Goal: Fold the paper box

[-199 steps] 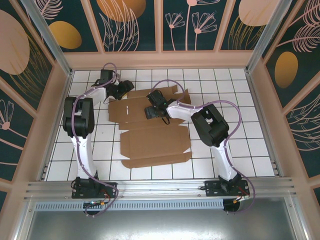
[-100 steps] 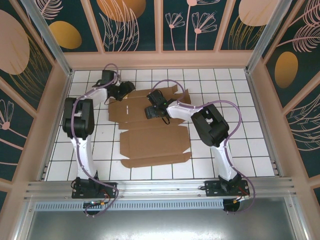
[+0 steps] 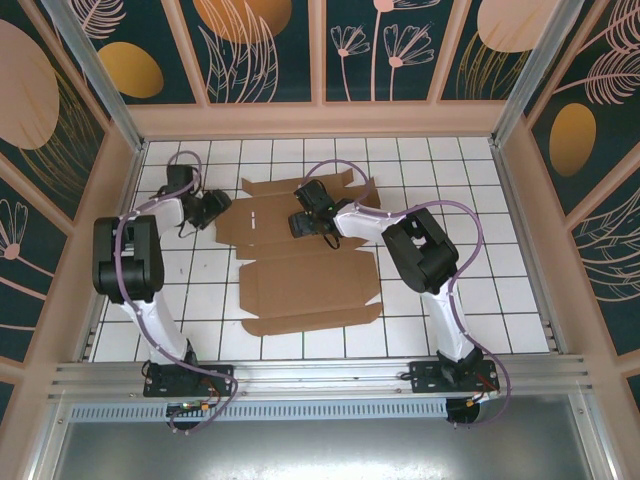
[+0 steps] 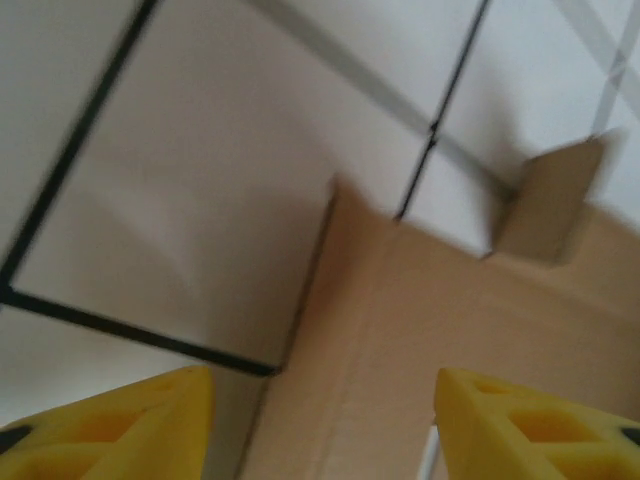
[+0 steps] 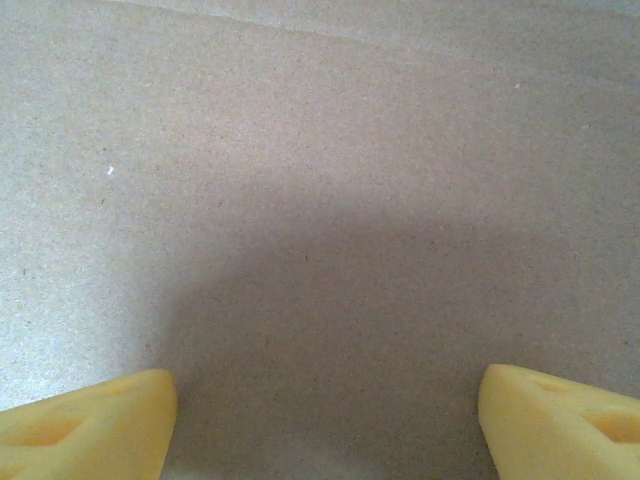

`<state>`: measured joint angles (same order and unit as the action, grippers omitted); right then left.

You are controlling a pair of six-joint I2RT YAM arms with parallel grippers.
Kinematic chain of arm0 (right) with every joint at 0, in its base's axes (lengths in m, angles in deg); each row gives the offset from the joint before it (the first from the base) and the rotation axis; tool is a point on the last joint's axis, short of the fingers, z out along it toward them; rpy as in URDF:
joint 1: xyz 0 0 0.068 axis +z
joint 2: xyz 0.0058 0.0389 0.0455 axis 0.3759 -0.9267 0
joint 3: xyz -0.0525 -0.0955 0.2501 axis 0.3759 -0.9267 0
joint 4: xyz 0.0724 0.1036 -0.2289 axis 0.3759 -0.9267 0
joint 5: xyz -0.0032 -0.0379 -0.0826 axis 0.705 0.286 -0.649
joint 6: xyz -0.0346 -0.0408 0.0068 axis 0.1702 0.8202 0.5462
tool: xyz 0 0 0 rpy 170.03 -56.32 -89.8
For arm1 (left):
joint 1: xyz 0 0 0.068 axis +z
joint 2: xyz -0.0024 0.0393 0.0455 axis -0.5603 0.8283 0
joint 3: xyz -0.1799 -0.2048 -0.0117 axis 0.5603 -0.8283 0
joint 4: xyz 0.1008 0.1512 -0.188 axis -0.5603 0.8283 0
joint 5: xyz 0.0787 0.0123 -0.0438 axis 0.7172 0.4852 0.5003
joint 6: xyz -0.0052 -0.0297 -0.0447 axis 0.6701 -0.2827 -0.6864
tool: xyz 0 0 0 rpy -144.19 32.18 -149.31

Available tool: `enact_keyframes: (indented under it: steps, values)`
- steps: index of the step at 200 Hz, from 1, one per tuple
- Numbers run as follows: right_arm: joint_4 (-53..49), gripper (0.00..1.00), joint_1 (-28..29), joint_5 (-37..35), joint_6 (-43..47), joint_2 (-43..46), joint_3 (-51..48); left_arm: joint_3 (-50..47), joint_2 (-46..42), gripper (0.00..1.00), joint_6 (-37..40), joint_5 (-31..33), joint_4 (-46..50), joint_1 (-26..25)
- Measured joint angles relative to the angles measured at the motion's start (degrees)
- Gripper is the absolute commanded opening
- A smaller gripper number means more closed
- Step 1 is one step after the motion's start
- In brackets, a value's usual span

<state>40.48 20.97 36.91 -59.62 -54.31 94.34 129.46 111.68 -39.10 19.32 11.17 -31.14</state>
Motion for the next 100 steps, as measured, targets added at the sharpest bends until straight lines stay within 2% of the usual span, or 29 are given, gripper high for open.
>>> enact_keyframes:
  steps: [54, 100]
  values:
    - [2.4, 0.8, -0.2, 1.2, 0.1, 0.3, -1.3, -2.3, 1.5, 0.48, -0.6, -10.3, -6.8, 0.0]
    - [2.6, 0.78, -0.8, 2.6, 0.2, 0.5, -1.4, -6.1, 1.9, 0.44, -4.6, -18.4, -14.4, 0.2]
